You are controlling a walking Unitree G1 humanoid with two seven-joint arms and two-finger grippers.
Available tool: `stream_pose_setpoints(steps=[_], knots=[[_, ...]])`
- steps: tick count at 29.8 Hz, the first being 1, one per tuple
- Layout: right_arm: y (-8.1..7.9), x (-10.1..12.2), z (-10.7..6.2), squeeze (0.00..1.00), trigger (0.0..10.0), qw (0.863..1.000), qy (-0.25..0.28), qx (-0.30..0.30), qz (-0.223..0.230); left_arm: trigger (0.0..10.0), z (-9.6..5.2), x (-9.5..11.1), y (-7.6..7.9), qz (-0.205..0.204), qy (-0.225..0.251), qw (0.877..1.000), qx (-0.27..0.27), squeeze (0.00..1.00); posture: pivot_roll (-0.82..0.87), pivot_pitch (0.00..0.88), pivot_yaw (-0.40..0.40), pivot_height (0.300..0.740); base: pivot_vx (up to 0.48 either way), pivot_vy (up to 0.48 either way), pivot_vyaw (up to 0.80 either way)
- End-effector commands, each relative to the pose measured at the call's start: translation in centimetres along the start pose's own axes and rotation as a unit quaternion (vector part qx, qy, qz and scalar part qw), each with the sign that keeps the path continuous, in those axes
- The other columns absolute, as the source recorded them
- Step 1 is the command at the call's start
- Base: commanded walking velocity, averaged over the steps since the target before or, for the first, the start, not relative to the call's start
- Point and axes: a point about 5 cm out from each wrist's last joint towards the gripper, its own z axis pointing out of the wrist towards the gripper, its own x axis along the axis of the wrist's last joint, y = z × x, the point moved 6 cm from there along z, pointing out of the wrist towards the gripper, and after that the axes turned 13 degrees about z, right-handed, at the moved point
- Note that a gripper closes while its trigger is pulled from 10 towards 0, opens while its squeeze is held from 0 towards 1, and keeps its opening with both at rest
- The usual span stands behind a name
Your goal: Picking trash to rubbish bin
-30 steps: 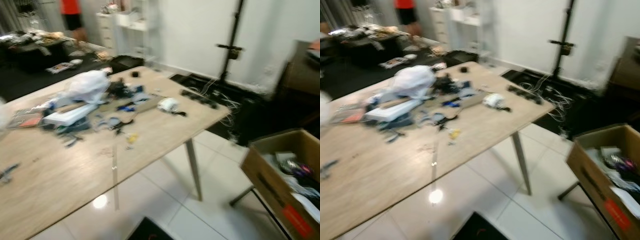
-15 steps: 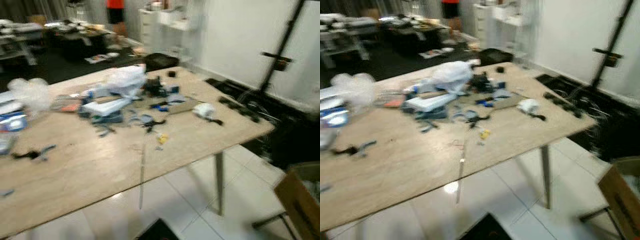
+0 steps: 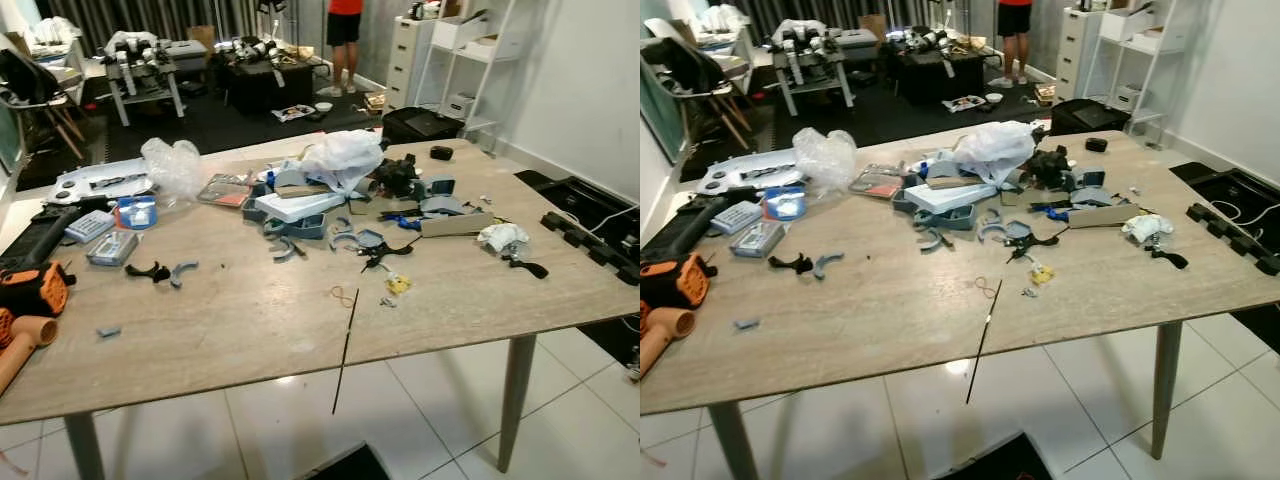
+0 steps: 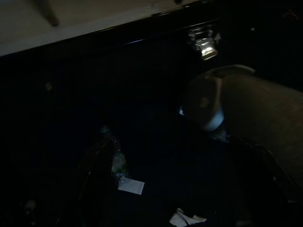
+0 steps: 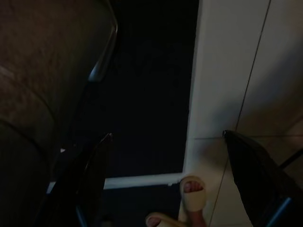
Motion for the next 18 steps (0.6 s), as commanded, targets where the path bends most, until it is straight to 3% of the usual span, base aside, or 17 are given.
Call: stream_pose_setpoints(steps=[1,14,18], knots=[[-0.4,-0.3,0.0,0.00,10.0,1.000,-0.003,0.009,0.002,10.0,-0.2,-1.3,0.0,0.007,-0.021,1.000,0.001,0.00,-0.05,0.156,0.013,0.740,-0.247,0.000,0.00],[-0.2,0.6,0.0,0.00,10.0,1.000,0.003,0.011,0.002,10.0,-0.2,-1.3,0.1,0.016,-0.023,1.000,-0.001,0.00,-0.05,0.154,0.011,0.740,-0.269,0.000,0.00],[-2.2,2.1,0.2,0.00,10.0,1.000,0.013,0.022,0.001,10.0,-0.2,-1.2,0.0,0.018,-0.022,1.000,-0.001,0.00,-0.05,0.151,0.010,0.740,-0.264,0.000,0.00]])
